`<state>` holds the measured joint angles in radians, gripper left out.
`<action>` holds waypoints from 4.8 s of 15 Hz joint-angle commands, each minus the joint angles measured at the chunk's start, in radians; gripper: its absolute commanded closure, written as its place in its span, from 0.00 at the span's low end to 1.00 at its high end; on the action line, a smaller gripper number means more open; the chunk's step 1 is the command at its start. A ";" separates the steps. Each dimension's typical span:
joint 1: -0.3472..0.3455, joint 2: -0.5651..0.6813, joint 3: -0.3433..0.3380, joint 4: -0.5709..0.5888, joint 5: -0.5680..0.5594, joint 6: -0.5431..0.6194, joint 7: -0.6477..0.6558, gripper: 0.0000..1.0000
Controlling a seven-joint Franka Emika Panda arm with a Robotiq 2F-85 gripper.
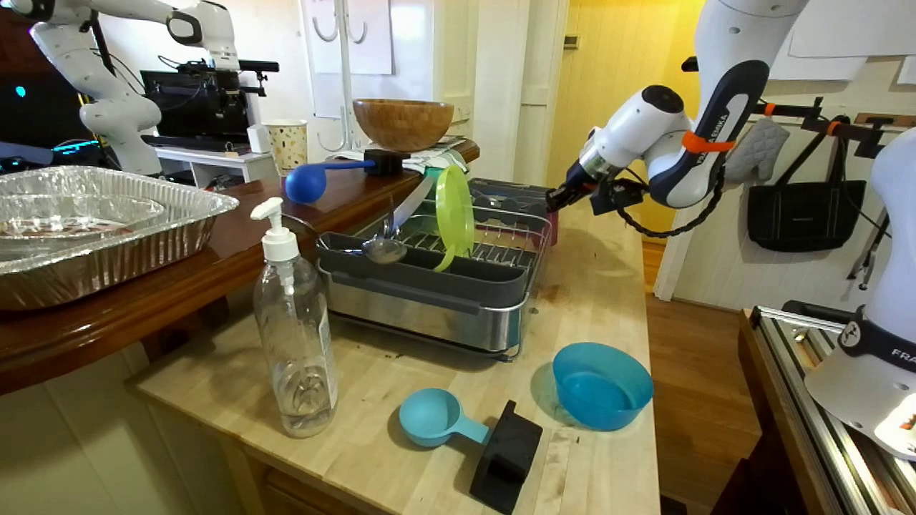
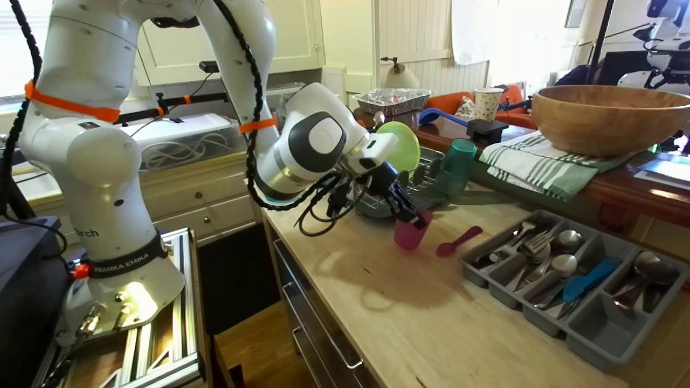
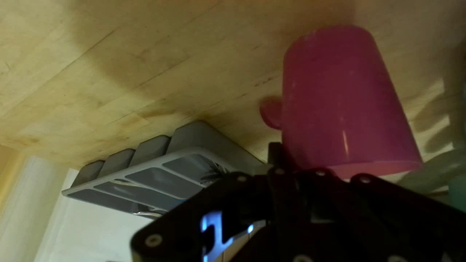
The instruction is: Pick up the cup and make it stand upright then put the purple spoon back into it
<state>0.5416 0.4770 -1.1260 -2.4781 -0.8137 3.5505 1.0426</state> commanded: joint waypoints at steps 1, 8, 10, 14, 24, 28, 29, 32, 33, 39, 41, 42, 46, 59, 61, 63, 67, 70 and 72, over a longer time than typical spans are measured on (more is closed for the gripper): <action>0.086 0.115 -0.062 -0.065 0.121 0.132 -0.016 0.98; 0.038 0.088 0.060 -0.159 0.431 0.215 -0.268 0.98; -0.001 0.060 0.141 -0.174 0.581 0.226 -0.408 0.67; -0.146 -0.005 0.368 -0.188 0.846 0.243 -0.676 0.38; -0.577 -0.122 0.844 -0.163 1.001 0.315 -0.791 0.00; -0.654 -0.147 0.908 -0.162 0.988 0.317 -0.776 0.00; -0.668 -0.163 0.917 -0.163 0.984 0.300 -0.776 0.00; -0.709 -0.199 0.942 -0.162 0.962 0.282 -0.760 0.00; -0.719 -0.208 0.946 -0.159 0.959 0.274 -0.757 0.00; -0.793 -0.288 0.956 -0.096 0.895 0.114 -0.715 0.00; -0.799 -0.298 0.944 -0.042 0.872 -0.010 -0.704 0.00; -0.801 -0.295 0.942 -0.012 0.876 -0.067 -0.710 0.00; -0.813 -0.281 0.951 0.115 0.877 -0.302 -0.731 0.00; -0.856 -0.251 1.031 0.221 0.865 -0.482 -0.768 0.00; -0.843 -0.230 1.009 0.246 0.847 -0.496 -0.769 0.00; -0.810 -0.209 0.976 0.275 0.882 -0.513 -0.830 0.00; -0.798 -0.158 0.971 0.344 0.885 -0.559 -0.880 0.00; -0.843 -0.112 1.030 0.407 0.868 -0.626 -0.931 0.00; -0.814 -0.083 1.006 0.441 0.878 -0.664 -0.984 0.00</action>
<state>-0.2771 0.3335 -0.1194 -2.1136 0.0546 2.9575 0.1317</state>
